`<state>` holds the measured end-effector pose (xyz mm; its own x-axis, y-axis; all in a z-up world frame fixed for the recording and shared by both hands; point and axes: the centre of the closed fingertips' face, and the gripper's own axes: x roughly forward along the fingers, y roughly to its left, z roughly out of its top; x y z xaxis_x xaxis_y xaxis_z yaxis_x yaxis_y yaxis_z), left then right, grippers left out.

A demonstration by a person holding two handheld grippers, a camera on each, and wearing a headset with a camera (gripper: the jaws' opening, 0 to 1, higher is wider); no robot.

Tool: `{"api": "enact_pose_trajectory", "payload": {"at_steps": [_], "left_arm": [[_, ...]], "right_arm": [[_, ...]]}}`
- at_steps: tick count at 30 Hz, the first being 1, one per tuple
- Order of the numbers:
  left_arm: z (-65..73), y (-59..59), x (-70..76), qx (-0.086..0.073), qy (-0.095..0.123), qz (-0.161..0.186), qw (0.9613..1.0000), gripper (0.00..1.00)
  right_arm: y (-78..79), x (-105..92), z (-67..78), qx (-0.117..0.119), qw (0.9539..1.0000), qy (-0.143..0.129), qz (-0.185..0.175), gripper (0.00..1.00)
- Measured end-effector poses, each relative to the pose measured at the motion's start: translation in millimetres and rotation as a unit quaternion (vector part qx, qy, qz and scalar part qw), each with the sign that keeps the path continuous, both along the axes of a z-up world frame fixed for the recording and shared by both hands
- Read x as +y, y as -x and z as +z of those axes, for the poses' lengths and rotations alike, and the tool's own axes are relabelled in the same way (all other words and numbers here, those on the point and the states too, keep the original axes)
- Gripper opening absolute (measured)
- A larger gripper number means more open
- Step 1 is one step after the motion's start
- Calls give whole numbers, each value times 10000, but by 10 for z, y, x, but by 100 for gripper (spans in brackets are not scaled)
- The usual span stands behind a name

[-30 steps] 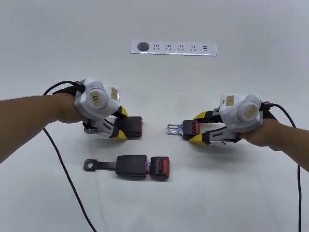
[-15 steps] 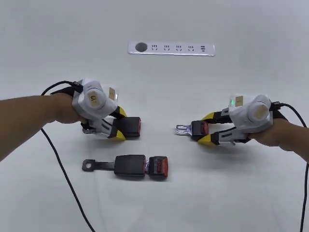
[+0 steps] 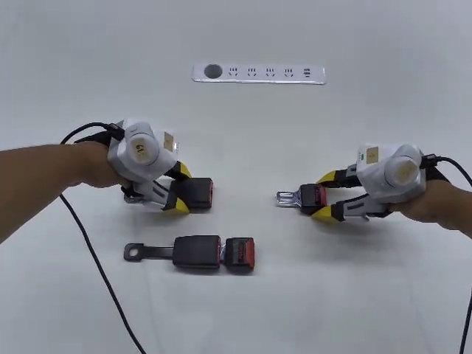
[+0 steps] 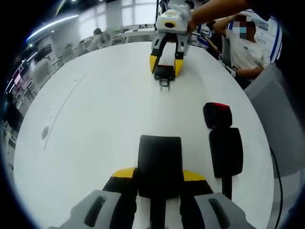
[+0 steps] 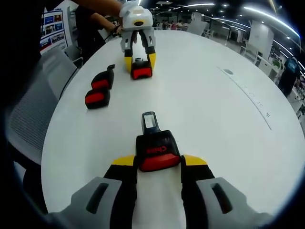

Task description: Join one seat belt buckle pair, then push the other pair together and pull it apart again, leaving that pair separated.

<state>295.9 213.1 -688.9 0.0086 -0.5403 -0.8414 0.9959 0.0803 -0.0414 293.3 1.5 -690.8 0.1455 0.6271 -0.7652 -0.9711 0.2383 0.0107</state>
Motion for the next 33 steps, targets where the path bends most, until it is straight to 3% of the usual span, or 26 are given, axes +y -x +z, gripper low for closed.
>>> {"api": "enact_pose_trajectory", "payload": {"at_steps": [4, 8, 10, 13, 14, 15, 18, 20, 23, 26, 29, 31, 33], "left_arm": [[-12, -14, 8, -2, -16, -3, 10000, 35], [-7, -47, 26, -105, -95, 227, 9996, 38], [7, -84, 57, -161, -78, 416, 9990, 48], [129, -89, 39, -93, 217, 941, 9953, 61], [177, -113, 47, -166, 280, 1110, 9933, 64], [136, -147, 70, -197, 357, 1250, 9913, 67], [207, -174, 108, -200, 513, 1694, 9840, 77], [213, -207, 169, -191, 610, 1993, 9779, 84], [292, -208, 206, -255, 805, 2290, 9698, 86], [343, -177, 259, -246, 853, 2497, 9642, 90], [468, -134, 285, -313, 1054, 2828, 9528, 91], [523, -108, 297, -375, 1257, 2975, 9457, 93], [536, -70, 331, -378, 1246, 3043, 9436, 97]], "right_arm": [[-15, -8, -1, 14, 9999, 50, -114, 35], [-54, -9, 9, 41, 9991, 33, -426, 45], [-91, -24, 35, -2, 9980, -21, -630, 49], [-163, -46, 113, -166, 9940, -217, -1064, 61], [-177, -62, 111, -202, 9920, -253, -1217, 64], [-183, -73, 117, -224, 9907, -272, -1318, 66], [-203, -105, 173, -318, 9845, -389, -1681, 68], [-238, -112, 231, -450, 9774, -540, -1995, 69], [-215, -96, 290, -609, 9715, -585, -2216, 74], [-203, -82, 316, -707, 9650, -663, -2437, 79], [-145, -40, 438, -836, 9552, -792, -2725, 81], [-113, -23, 453, -890, 9520, -800, -2817, 84], [-67, 4, 519, -941, 9486, -839, -2901, 88]]}}
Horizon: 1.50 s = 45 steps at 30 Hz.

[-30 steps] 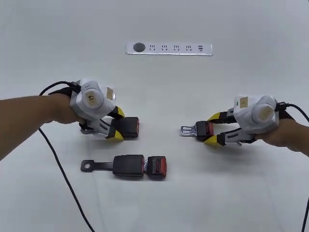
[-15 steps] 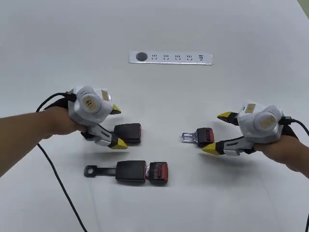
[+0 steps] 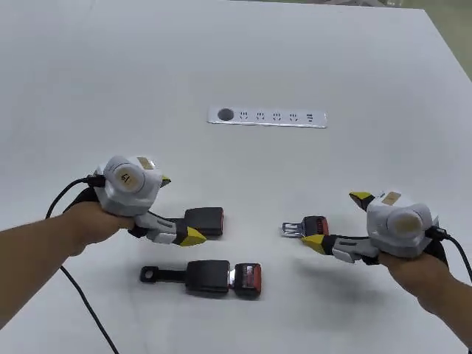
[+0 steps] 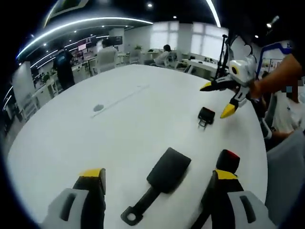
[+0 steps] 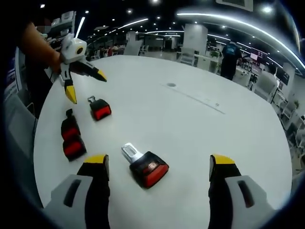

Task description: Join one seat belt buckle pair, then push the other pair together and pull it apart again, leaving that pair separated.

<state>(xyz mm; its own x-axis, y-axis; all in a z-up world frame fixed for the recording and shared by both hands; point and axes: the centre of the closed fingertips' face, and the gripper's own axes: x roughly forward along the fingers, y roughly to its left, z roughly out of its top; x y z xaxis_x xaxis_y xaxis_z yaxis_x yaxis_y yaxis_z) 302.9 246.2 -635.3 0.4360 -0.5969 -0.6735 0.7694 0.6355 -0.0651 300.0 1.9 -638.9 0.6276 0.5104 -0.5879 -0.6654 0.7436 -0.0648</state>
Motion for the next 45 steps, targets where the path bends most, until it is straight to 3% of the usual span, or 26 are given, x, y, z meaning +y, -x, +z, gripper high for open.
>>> {"api": "enact_pose_trajectory", "payload": {"at_steps": [3, 6, 7, 9, 10, 11, 12, 13, 15, 17, 24, 27, 32, 38, 45], "left_arm": [[78, 101, 33, -69, 19, 78, 9999, 100], [89, 111, 110, -115, 85, 222, 9997, 100], [187, 156, 119, -126, 167, 353, 9992, 100], [126, 208, 191, -166, 200, 474, 9985, 100], [178, 212, 228, -256, 127, 577, 9979, 100], [230, 189, 299, -494, 52, 733, 9961, 100], [246, 203, 314, -536, 145, 853, 9948, 100], [264, 248, 318, -448, 342, 1000, 9934, 100], [312, 338, 329, -409, 339, 1039, 9932, 100], [258, 380, 413, -438, 302, 1102, 9925, 100], [353, 720, 473, -493, 401, 1397, 9882, 100], [354, 791, 537, -538, 429, 1503, 9862, 100], [372, 925, 656, -637, 563, 1717, 9815, 100], [374, 1130, 735, -628, 644, 1913, 9774, 100], [403, 1361, 827, -708, 709, 2047, 9737, 100]], "right_arm": [[49, 20, 45, -17, 9999, -62, -113, 89], [77, 25, 70, -77, 9996, -142, -227, 90], [99, 14, 74, -106, 9993, -185, -306, 91], [179, 30, 103, -126, 9991, -179, -363, 93], [219, 41, 120, -116, 9989, -211, -394, 92], [227, 21, 126, -82, 9986, -263, -447, 92], [234, 4, 136, -105, 9983, -277, -506, 92], [267, -1, 152, -154, 9978, -317, -566, 93], [328, -1, 159, -138, 9973, -362, -630, 93], [417, 12, 170, -155, 9970, -353, -664, 93], [661, -3, 190, -196, 9955, -430, -816, 95], [798, 19, 245, -223, 9952, -437, -850, 95], [865, -39, 271, -282, 9947, -442, -885, 96], [1041, -54, 299, -333, 9943, -447, -912, 96], [1234, -12, 430, -450, 9942, -441, -876, 96]]}}
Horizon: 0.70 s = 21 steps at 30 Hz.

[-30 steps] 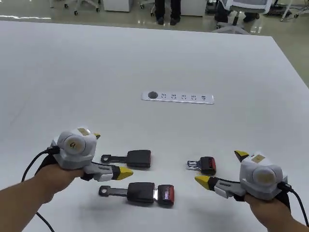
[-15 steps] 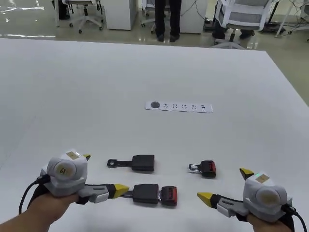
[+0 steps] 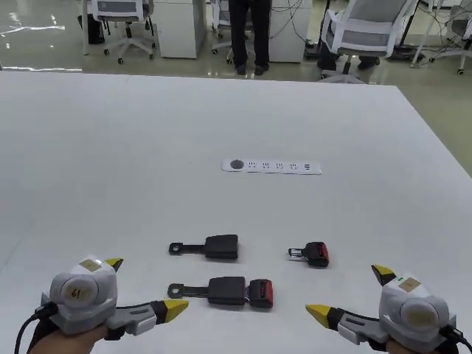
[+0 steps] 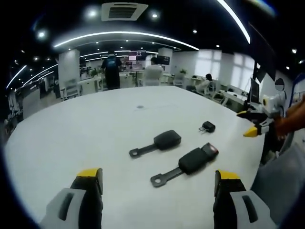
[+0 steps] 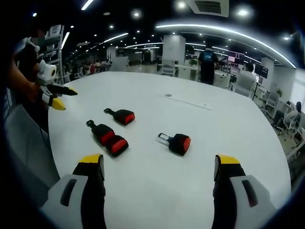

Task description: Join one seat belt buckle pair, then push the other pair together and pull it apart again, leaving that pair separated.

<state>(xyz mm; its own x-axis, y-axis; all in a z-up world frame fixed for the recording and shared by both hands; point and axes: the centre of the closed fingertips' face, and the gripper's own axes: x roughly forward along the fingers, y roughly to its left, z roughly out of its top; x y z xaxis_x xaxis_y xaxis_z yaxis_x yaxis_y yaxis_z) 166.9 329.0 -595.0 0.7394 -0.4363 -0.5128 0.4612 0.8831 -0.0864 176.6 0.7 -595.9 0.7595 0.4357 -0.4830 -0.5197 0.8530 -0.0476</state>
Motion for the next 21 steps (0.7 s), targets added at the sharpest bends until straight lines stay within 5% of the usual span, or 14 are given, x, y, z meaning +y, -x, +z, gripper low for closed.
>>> {"api": "enact_pose_trajectory", "payload": {"at_steps": [4, 9, 13, 21], "left_arm": [[-42, 50, 130, -14, 99, 150, 9998, 100], [40, 159, 128, -83, 34, 87, 9999, 100], [113, 189, 148, -153, 220, 218, 9994, 100], [109, 277, 135, -115, 206, 196, 9995, 100]], "right_arm": [[65, -22, 24, -51, 10000, 25, 31, 97], [132, -67, 42, -65, 10000, 24, -45, 97], [199, -83, 49, -78, 9999, 34, -80, 97], [266, -202, 16, -24, 9998, 76, -185, 97]]}}
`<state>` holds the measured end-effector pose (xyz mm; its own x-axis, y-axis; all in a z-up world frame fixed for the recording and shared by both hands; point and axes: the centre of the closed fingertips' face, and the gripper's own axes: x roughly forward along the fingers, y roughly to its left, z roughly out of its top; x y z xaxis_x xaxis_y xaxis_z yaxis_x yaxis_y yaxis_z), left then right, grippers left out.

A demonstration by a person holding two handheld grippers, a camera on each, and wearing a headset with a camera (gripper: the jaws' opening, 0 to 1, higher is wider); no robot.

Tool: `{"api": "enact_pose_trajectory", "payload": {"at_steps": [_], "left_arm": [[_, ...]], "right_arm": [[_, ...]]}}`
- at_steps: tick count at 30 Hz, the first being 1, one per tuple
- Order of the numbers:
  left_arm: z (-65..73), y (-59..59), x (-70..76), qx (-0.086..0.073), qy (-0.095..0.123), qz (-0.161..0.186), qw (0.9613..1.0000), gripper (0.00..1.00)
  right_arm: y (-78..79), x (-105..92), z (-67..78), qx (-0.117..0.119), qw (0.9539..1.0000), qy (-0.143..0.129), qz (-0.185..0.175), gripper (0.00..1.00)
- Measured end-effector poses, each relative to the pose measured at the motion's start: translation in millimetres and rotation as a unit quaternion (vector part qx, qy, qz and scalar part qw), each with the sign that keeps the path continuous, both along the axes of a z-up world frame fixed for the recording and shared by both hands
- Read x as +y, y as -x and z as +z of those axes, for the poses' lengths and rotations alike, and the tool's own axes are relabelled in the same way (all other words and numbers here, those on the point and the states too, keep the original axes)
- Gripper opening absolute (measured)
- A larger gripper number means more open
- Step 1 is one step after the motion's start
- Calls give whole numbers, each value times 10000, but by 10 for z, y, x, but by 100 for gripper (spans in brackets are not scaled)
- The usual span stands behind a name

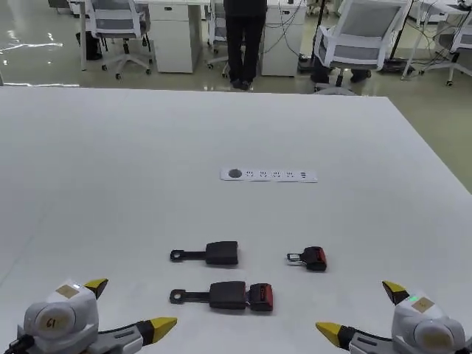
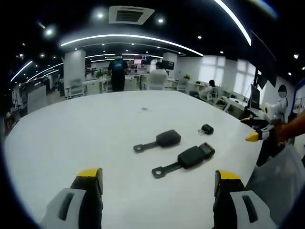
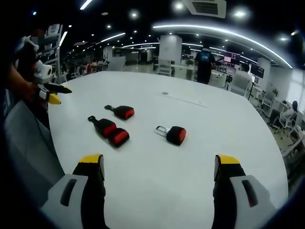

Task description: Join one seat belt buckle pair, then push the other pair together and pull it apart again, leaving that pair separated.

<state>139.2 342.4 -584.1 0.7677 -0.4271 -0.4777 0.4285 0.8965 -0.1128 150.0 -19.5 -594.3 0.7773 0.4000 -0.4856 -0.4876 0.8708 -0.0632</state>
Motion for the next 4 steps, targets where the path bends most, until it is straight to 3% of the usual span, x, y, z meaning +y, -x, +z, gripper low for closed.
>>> {"api": "enact_pose_trajectory", "payload": {"at_steps": [3, 4], "left_arm": [[-58, -10, 38, 10, -33, -61, 10000, 100], [15, 43, -48, 14, -45, -108, 9999, 100]], "right_arm": [[19, -39, -9, 8, 10000, 15, -34, 96], [29, -47, -17, 35, 10000, 9, -48, 96]]}}
